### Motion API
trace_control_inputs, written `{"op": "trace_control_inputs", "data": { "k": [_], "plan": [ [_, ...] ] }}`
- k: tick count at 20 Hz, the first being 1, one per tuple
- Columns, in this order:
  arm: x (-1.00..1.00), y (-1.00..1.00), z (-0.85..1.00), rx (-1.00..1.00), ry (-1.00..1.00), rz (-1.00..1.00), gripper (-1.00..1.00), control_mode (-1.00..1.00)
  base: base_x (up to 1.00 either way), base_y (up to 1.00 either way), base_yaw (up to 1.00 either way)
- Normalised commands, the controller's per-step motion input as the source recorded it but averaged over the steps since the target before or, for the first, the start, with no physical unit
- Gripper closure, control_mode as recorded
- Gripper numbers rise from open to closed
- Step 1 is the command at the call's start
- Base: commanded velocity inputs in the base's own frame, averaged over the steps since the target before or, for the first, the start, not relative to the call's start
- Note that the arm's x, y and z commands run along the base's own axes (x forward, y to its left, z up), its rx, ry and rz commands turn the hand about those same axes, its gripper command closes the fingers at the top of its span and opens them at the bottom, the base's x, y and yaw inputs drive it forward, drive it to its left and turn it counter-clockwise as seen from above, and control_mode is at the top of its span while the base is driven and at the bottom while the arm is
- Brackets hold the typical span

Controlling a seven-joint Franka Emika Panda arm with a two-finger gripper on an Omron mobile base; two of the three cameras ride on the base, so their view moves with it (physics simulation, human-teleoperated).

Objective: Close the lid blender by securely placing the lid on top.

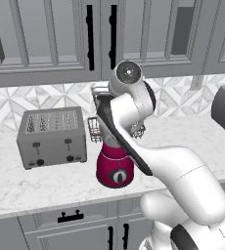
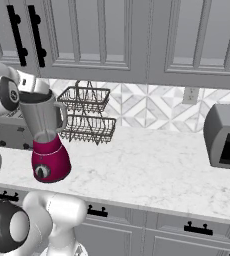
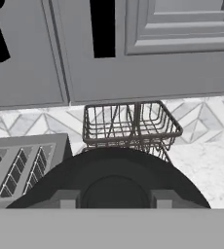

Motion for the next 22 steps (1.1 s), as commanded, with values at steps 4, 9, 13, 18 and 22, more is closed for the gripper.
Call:
{"op": "trace_control_inputs", "data": {
  "k": [4, 9, 13, 18, 22],
  "plan": [
    [0.01, 0.0, -0.06, 0.0, -0.01, 0.0, 1.0, -1.0, 0.0, 0.0, 0.0],
    [0.17, 0.0, -0.04, 0.0, -0.04, 0.0, 1.0, -1.0, 0.0, 0.0, 0.0],
    [0.41, 0.0, 0.0, 0.0, -0.05, 0.0, 1.0, -1.0, 0.0, 0.0, 0.0],
    [0.22, 0.0, -0.3, 0.0, -0.01, 0.0, 1.0, -1.0, 0.0, 0.0, 0.0],
    [0.0, 0.0, -0.42, 0.0, -0.05, 0.03, 1.0, -1.0, 0.0, 0.0, 0.0]
  ]
}}
